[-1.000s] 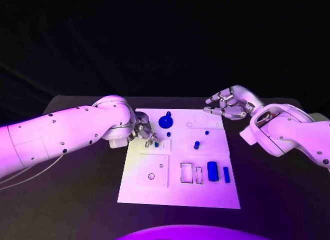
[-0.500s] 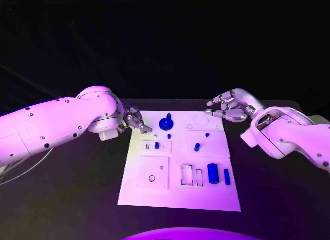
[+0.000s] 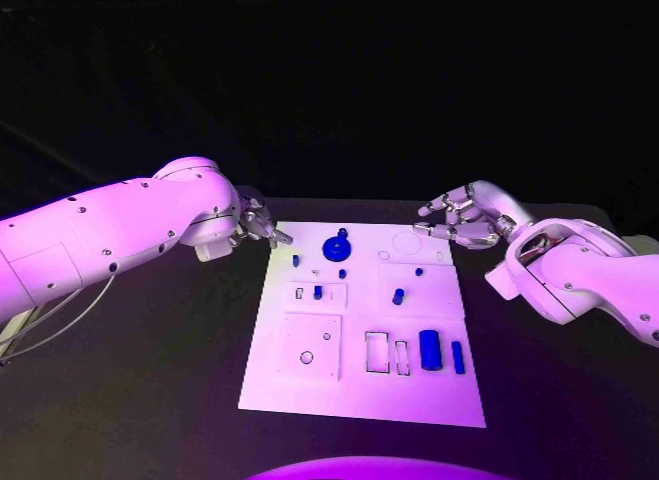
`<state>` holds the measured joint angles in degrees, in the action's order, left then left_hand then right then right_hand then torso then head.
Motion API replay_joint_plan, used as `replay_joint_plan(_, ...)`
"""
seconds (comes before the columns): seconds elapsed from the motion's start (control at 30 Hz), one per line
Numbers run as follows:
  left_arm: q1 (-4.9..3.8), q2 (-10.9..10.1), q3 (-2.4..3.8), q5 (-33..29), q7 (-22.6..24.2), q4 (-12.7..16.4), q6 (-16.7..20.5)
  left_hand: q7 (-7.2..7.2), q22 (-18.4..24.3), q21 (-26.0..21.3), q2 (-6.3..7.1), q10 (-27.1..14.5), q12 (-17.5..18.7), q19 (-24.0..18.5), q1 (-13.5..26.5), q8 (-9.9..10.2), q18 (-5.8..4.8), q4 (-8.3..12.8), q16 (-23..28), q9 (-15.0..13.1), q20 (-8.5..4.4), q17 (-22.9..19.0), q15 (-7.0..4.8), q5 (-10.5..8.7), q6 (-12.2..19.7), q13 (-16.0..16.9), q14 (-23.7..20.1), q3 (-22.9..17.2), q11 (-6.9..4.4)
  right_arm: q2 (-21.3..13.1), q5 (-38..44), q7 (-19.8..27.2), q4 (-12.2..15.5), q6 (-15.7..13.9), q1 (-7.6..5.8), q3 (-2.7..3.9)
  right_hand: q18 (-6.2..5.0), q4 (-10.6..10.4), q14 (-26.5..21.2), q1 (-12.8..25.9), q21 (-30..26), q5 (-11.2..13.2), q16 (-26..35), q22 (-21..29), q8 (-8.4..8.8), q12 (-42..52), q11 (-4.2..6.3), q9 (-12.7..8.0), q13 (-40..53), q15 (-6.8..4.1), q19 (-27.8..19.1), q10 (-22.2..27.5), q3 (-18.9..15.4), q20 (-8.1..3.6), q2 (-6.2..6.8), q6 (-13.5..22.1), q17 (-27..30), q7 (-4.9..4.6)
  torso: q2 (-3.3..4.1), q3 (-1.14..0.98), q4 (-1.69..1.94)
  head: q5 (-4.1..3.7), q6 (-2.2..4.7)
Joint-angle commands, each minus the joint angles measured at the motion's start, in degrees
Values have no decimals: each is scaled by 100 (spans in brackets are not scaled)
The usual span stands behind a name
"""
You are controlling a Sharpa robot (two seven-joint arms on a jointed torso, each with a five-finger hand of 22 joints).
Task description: Assemble the parts on the task board
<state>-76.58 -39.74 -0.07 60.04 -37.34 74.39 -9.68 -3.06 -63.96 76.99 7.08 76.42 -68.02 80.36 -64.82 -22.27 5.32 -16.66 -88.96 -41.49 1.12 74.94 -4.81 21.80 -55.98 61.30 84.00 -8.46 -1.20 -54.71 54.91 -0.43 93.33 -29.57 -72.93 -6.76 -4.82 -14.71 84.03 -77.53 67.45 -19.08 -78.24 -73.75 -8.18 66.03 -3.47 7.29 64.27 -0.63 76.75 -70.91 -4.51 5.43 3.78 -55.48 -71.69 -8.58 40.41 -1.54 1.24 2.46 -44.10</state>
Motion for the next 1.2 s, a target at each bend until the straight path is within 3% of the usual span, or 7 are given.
replay_joint_plan(0.03, -10, 130, -16, 95, 79, -130, -53, -12, 8, -28, 9, -54, 36, -2, -21, 43, -27, -2, 40, 24, 38, 1251, 27, -4, -53, -19, 529, 46, 17, 12, 20, 28, -3, 44, 8, 1, -58, 11, 175, 20, -25, -16, 18, 8, -22, -27, 6, -9, -3, -22, -25, 13, -30, -3, -56, 10, 6, 38, 3, -4, -1, 18, 4)
replay_joint_plan(0.2, -3, 318, -67, 90, 91, -309, -130, -23, 26, -41, -30, -91, 88, -12, 27, 134, -24, -9, 42, 110, 50, 1249, 37, 1, -80, -81, 528, 146, 28, 24, 19, 31, -7, 43, 11, 1, -58, 11, 175, 20, -25, -16, 18, 8, -22, -27, 6, -9, -3, -22, -25, 13, -30, -3, -56, 10, 6, 38, 6, 3, -15, 21, -2)
replay_joint_plan(0.53, 16, 600, -118, 103, 85, -590, -318, -40, 49, -58, -61, -149, 166, -24, 27, 242, -19, -5, 44, 217, 60, 1246, 51, 7, -102, -166, 527, 249, 44, 35, 19, 35, -8, 45, 12, 1, -61, 6, 173, 26, -42, -14, 27, 18, -26, -36, 6, -10, -13, -22, -30, 20, -42, -3, -58, 14, 15, 38, -2, -7, -4, -19, -19)
replay_joint_plan(1.2, 42, 789, -169, 197, 64, -813, -596, -51, 59, -66, -106, -149, 164, -32, -32, 321, -17, -10, 45, 307, 73, 1243, 60, 6, -152, -159, 526, 323, 54, 49, 19, 36, -5, 51, 12, 1, -61, 6, 173, 26, -42, -14, 27, 18, -26, -36, 6, -10, -13, -22, -30, 20, -42, -3, -58, 14, 15, 38, -7, -6, -5, -36, -56)
